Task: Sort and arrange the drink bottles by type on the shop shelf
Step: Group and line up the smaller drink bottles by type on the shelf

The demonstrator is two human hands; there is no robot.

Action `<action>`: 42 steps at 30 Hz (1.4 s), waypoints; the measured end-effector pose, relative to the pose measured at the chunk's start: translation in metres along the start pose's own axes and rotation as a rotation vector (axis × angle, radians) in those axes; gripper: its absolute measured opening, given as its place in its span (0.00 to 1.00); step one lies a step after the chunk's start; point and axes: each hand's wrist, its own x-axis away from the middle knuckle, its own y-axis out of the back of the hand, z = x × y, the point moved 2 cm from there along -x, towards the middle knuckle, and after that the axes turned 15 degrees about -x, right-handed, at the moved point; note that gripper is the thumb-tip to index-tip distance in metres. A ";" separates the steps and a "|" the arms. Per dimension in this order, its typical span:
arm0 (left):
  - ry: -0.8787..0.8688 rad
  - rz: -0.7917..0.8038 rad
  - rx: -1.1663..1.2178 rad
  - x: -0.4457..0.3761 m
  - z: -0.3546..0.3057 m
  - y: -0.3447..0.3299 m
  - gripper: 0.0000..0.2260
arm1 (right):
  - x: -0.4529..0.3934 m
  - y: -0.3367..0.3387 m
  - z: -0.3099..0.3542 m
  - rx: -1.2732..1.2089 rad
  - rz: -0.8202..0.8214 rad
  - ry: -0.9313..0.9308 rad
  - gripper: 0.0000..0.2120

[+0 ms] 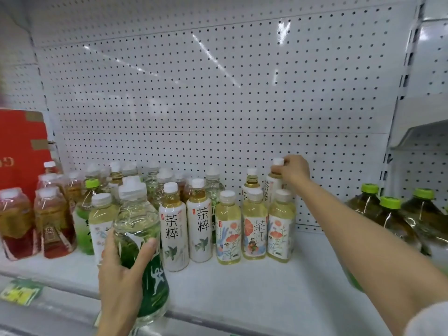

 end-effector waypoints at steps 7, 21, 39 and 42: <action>0.014 -0.032 0.027 0.002 0.007 -0.015 0.42 | 0.026 0.050 0.097 -0.631 -0.120 0.388 0.05; -0.004 -0.033 0.161 0.033 0.006 0.026 0.31 | 0.165 -0.034 0.088 -0.819 0.207 0.202 0.16; 0.061 -0.026 0.052 -0.055 0.119 0.237 0.21 | 0.311 -0.234 0.151 -0.927 0.315 0.089 0.13; 0.032 -0.028 0.085 -0.079 0.138 0.265 0.21 | 0.326 -0.267 0.165 -0.899 0.328 0.087 0.13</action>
